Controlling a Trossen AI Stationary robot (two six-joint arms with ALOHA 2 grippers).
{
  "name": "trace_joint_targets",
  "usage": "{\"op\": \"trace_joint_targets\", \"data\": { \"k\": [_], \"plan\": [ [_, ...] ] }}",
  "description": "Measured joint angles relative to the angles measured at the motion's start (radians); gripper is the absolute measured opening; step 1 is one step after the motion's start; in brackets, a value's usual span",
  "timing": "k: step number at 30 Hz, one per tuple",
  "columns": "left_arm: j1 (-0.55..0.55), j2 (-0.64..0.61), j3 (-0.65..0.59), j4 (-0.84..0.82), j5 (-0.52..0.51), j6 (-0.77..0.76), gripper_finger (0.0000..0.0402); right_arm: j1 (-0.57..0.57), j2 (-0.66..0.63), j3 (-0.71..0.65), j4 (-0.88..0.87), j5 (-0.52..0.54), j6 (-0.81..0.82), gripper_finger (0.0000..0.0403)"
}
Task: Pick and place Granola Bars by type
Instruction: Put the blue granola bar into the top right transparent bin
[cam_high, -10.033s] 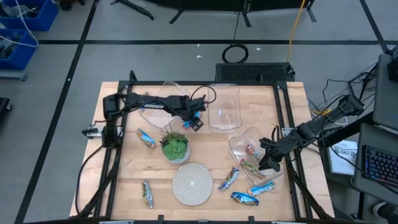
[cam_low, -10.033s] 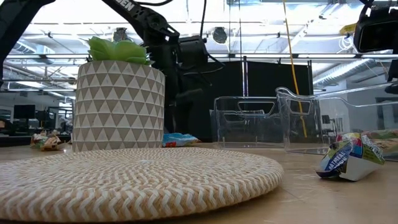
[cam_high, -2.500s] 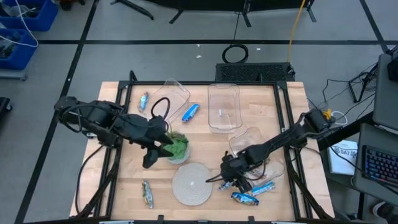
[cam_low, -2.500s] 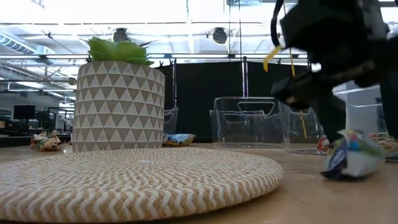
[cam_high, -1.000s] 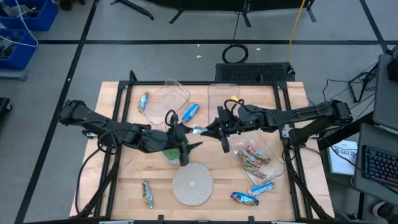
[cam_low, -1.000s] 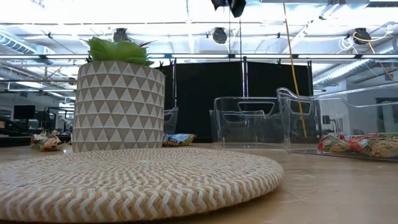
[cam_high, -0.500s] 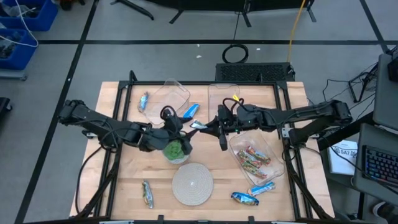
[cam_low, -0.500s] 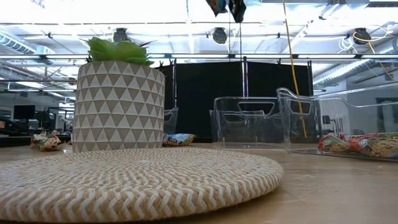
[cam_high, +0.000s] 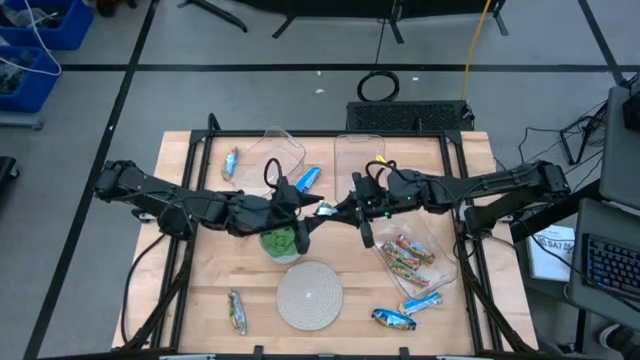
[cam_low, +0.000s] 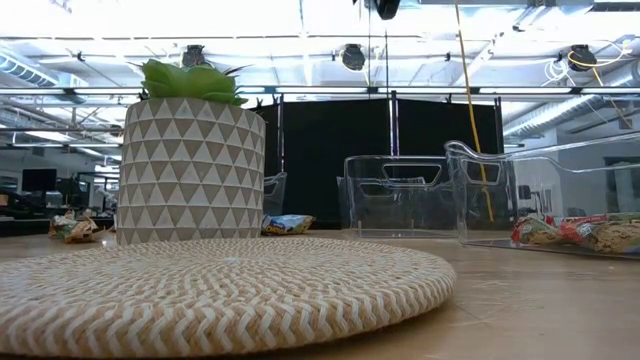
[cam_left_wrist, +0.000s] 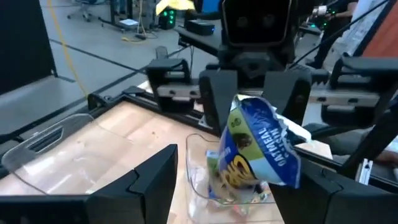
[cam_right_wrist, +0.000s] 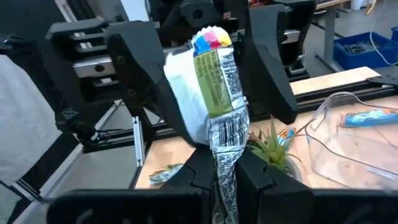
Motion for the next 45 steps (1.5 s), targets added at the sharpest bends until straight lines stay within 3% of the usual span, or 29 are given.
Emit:
{"op": "trace_joint_targets", "data": {
  "k": [5, 8, 12, 18, 23, 34, 38, 45],
  "plan": [
    [0.001, 0.001, 0.003, 0.084, 0.083, 0.011, 0.0209, -0.001, 0.003, 0.000, 0.005, 0.012, -0.001, 0.0018],
    [0.001, 0.000, 0.003, 0.093, 0.084, 0.006, 0.0142, -0.002, 0.005, -0.002, 0.031, -0.019, -0.018, 0.0028],
    [0.001, -0.001, 0.003, 0.099, 0.129, 0.018, 0.0036, -0.001, 0.001, -0.002, 0.063, -0.031, -0.022, 0.0078],
    [0.001, -0.001, 0.004, 0.108, 0.150, -0.012, 0.0034, -0.002, -0.004, -0.002, 0.102, -0.034, -0.052, 0.0096],
    [0.011, -0.003, 0.004, 0.105, 0.149, 0.012, 0.0028, -0.011, -0.033, -0.002, 0.103, -0.186, -0.017, 0.0114],
    [0.164, -0.005, 0.001, 0.085, 0.135, 0.082, 0.0025, -0.005, -0.343, 0.000, -0.077, -0.260, 0.078, 0.0197],
    [0.288, 0.048, 0.001, 0.084, 0.236, 0.136, 0.0025, 0.074, -0.407, 0.001, -0.182, -0.236, 0.152, 0.0199],
    [0.426, 0.215, 0.000, 0.134, 0.419, 0.150, 0.0025, 0.302, -0.380, -0.109, -0.322, -0.047, 0.276, 0.0188]
  ]
}}
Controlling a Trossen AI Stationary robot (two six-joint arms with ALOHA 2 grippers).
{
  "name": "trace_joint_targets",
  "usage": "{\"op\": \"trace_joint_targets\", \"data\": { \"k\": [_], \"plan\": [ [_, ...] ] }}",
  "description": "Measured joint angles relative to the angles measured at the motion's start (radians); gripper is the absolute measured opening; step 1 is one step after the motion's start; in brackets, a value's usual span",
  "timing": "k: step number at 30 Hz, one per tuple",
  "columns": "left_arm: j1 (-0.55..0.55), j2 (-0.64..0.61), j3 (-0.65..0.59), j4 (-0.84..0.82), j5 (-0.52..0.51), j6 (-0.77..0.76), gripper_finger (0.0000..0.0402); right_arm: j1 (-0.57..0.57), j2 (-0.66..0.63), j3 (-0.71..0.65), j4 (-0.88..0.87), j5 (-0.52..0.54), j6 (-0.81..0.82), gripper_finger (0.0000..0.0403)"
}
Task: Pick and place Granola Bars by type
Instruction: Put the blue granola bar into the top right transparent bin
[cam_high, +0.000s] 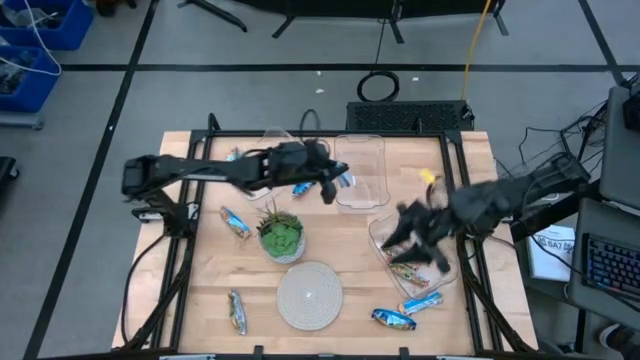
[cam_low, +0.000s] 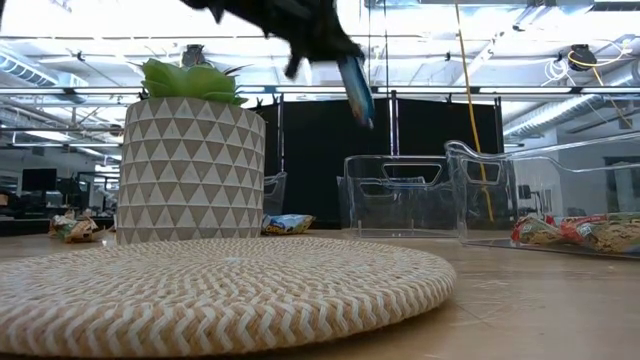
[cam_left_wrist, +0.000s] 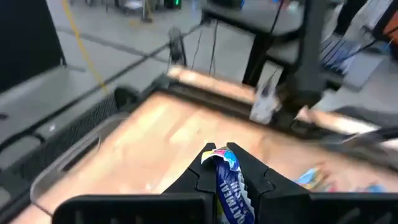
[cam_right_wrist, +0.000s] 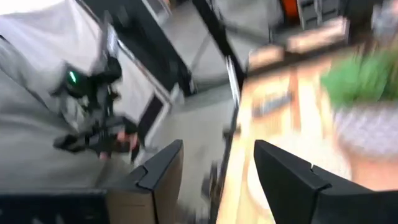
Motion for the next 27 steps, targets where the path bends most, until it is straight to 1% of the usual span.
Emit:
{"op": "trace_joint_targets", "data": {
  "k": [4, 8, 10, 12, 14, 17, 19, 21, 23, 25, 27],
  "plan": [
    [0.039, 0.088, 0.000, 0.028, 0.052, 0.000, 0.0024, 0.107, 0.038, -0.051, 0.020, 0.128, 0.071, 0.0186],
    [0.061, 0.159, 0.000, 0.066, 0.113, 0.000, 0.0024, 0.189, 0.089, -0.080, 0.006, 0.225, 0.145, 0.0185],
    [0.069, 0.187, 0.000, 0.082, 0.160, -0.004, 0.0024, 0.224, 0.109, -0.080, 0.018, 0.260, 0.178, 0.0185],
    [0.074, 0.203, 0.000, 0.095, 0.223, -0.021, 0.0025, 0.252, 0.136, -0.080, 0.028, 0.262, 0.217, 0.0185],
    [0.075, 0.202, 0.000, 0.086, 0.274, -0.020, 0.0048, 0.273, 0.165, -0.081, 0.034, 0.257, 0.267, 0.0185],
    [0.069, 0.182, 0.000, 0.088, 0.309, -0.001, 0.0107, 0.303, 0.193, -0.081, 0.075, 0.265, 0.281, 0.0185],
    [0.068, 0.158, 0.001, 0.098, 0.312, 0.003, 0.0144, 0.319, 0.211, -0.081, 0.085, 0.286, 0.276, 0.0185],
    [0.065, 0.130, 0.001, 0.097, 0.297, 0.015, 0.0175, 0.325, 0.226, -0.081, 0.081, 0.296, 0.277, 0.0185],
    [0.065, 0.109, 0.002, 0.086, 0.259, 0.040, 0.0201, 0.327, 0.239, -0.081, 0.100, 0.309, 0.277, 0.0185],
    [0.065, 0.103, 0.002, 0.076, 0.212, 0.065, 0.0220, 0.326, 0.253, -0.081, 0.148, 0.310, 0.265, 0.0185],
    [0.068, 0.104, 0.002, 0.069, 0.201, 0.061, 0.0234, 0.326, 0.266, -0.081, 0.199, 0.312, 0.248, 0.0185]
  ]
}}
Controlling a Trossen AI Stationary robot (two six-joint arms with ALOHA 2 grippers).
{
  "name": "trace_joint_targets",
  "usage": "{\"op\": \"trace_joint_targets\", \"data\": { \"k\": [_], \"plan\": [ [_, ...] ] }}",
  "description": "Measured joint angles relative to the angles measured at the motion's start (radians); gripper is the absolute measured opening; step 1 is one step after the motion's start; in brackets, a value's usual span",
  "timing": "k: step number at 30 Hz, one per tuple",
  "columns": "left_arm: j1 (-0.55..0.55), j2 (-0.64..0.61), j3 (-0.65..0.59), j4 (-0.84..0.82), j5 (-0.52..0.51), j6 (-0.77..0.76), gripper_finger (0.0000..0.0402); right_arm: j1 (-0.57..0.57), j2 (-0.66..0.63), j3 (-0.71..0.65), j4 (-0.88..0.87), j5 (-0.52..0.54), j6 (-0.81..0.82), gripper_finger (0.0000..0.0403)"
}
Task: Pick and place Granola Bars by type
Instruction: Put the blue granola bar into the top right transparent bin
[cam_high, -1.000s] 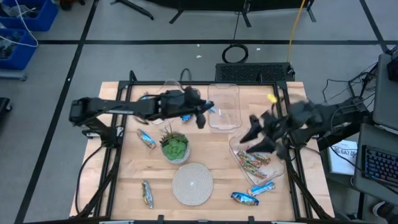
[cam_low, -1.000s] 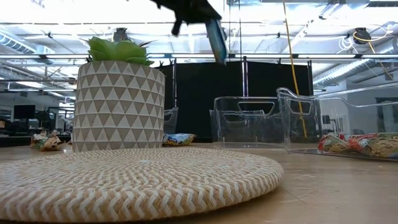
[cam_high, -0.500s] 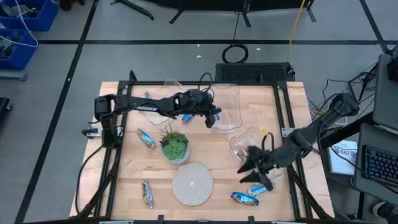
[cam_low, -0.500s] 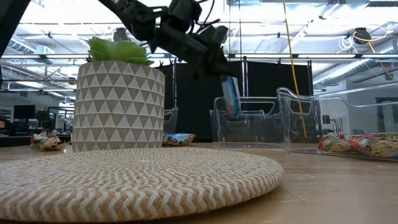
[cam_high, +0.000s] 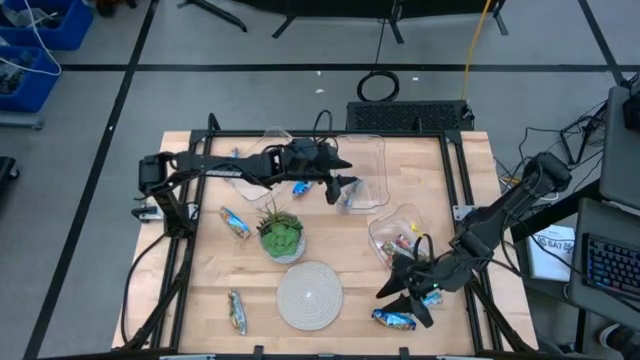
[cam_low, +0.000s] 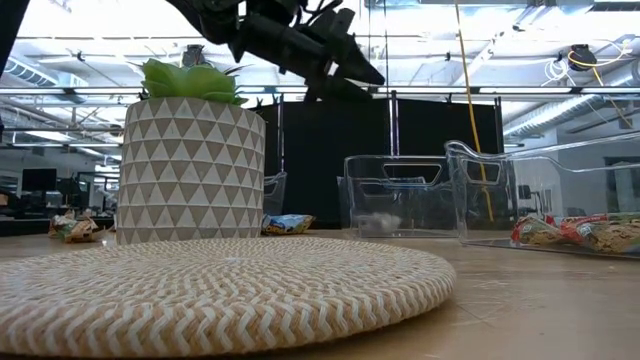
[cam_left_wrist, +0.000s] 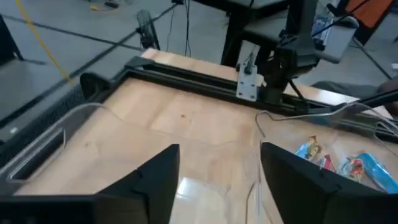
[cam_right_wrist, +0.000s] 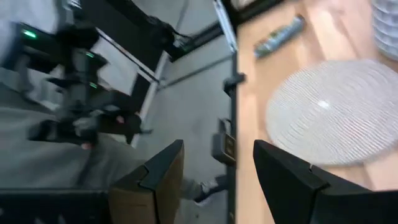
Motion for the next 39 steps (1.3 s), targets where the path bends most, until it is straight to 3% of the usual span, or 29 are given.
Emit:
{"op": "trace_joint_targets", "data": {
  "k": [4, 9, 16, 27, 30, 39],
  "plan": [
    [0.005, -0.015, 0.003, -0.047, 0.142, -0.129, 0.0257, 0.009, 0.016, 0.001, 0.044, 0.001, 0.014, 0.0185],
    [-0.059, -0.121, 0.005, -0.126, 0.327, -0.333, 0.0267, 0.103, 0.096, 0.006, 0.014, 0.001, 0.105, 0.0185],
    [-0.195, -0.284, 0.006, -0.302, 0.277, -0.312, 0.0250, 0.168, 0.275, 0.111, -0.177, 0.040, 0.317, 0.0185],
    [-0.299, -0.348, 0.005, -0.386, 0.247, -0.387, 0.0248, 0.083, 0.470, 0.122, -0.239, -0.034, 0.296, 0.0185],
    [-0.312, -0.348, 0.005, -0.395, 0.254, -0.403, 0.0248, 0.046, 0.484, 0.122, -0.241, -0.087, 0.282, 0.0185],
    [-0.352, -0.348, 0.005, -0.403, 0.255, -0.403, 0.0248, 0.019, 0.454, 0.122, -0.350, -0.110, 0.201, 0.0185]
  ]
}}
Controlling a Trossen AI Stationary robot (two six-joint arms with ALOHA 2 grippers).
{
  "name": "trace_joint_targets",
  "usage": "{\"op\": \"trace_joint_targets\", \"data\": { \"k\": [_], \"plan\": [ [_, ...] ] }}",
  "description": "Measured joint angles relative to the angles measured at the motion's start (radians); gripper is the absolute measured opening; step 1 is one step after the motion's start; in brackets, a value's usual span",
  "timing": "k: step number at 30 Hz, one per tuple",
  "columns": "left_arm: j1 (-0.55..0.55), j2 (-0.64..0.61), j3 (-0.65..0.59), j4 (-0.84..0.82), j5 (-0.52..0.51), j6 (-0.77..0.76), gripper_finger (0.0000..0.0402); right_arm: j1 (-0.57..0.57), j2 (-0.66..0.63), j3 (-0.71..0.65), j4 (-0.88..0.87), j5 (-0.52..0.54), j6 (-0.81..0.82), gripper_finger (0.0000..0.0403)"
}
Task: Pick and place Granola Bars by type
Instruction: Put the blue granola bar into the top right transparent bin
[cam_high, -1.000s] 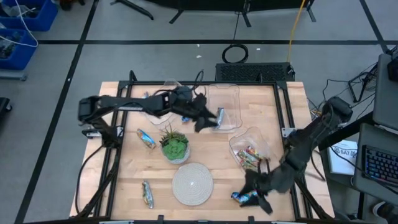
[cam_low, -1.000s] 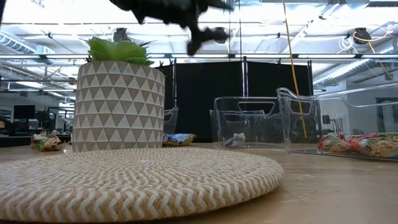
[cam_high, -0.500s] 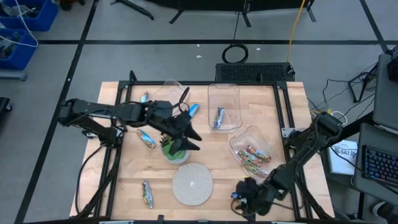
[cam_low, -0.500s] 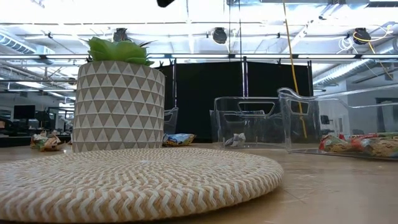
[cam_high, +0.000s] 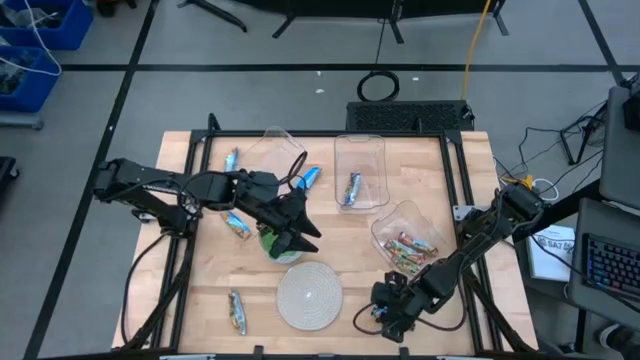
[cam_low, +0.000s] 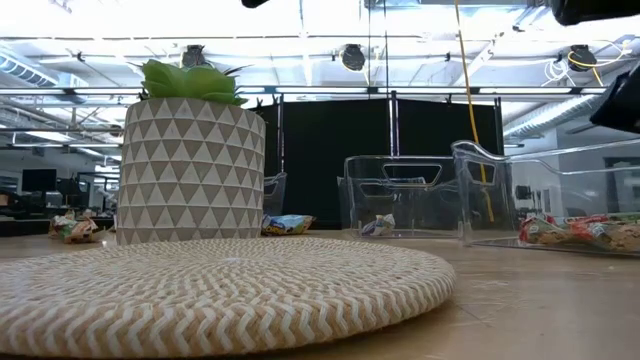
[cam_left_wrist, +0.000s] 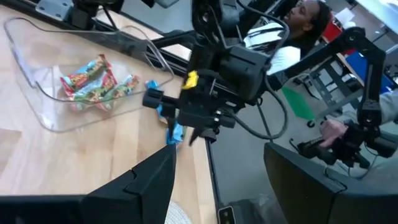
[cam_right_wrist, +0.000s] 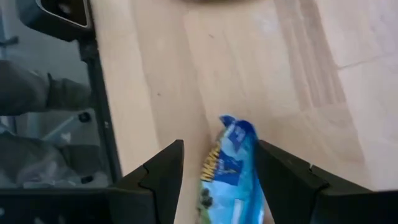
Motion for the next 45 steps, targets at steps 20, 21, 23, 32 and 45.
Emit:
{"op": "trace_joint_targets", "data": {
  "k": [20, 21, 23, 32, 45],
  "plan": [
    [-0.026, 0.000, 0.000, -0.018, 0.001, -0.022, 0.0248, 0.000, 0.070, -0.001, 0.020, -0.029, -0.017, 0.0185],
    [-0.025, 0.000, 0.000, -0.017, 0.001, -0.022, 0.0248, 0.000, 0.072, -0.001, 0.020, -0.026, -0.017, 0.0185],
    [-0.025, 0.000, 0.000, -0.014, 0.001, -0.022, 0.0248, -0.002, 0.081, -0.001, 0.014, -0.023, -0.015, 0.0182],
    [-0.025, 0.000, 0.000, -0.019, 0.009, -0.080, 0.0248, -0.018, 0.072, -0.001, 0.011, -0.061, -0.074, 0.0017],
    [0.022, 0.000, 0.000, -0.033, -0.099, 0.159, 0.0248, -0.119, -0.314, 0.119, -0.130, 0.104, -0.244, 0.0002]
  ]
}}
